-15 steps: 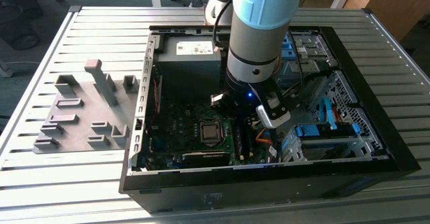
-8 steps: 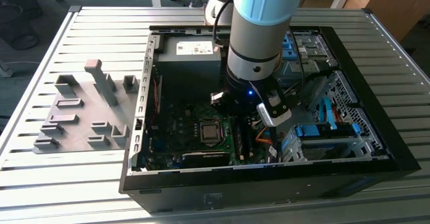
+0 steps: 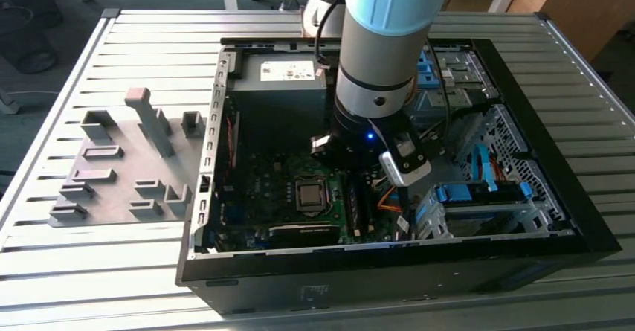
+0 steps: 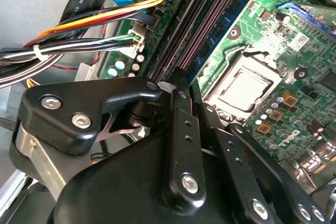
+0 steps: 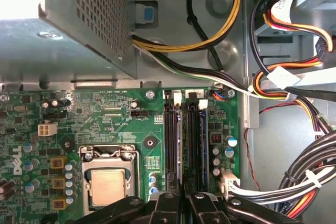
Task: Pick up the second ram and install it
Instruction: 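Insert the second ram into the second slot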
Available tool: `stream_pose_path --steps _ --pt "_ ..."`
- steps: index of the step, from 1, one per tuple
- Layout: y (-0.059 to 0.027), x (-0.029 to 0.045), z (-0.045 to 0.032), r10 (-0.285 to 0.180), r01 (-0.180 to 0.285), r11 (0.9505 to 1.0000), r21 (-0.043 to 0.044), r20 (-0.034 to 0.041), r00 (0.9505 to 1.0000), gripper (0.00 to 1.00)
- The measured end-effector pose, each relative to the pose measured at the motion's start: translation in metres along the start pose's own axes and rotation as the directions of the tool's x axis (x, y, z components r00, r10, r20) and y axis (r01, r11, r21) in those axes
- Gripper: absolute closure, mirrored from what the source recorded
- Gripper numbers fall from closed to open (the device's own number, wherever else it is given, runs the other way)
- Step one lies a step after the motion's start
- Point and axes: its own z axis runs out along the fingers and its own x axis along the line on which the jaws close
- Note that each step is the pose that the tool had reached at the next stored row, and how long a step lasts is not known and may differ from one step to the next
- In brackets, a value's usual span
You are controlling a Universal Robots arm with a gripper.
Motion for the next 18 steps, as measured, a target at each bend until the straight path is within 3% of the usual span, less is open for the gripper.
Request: stream_pose_path --steps 6,18 --pt "0.0000 0.0000 0.0042 0.000 0.000 1.0000 -0.0072 -0.0002 1.0000 0.86" --pt "-0.0001 0.0005 0.0077 0.000 0.000 1.0000 -0.0075 -0.0003 1.0000 0.86"
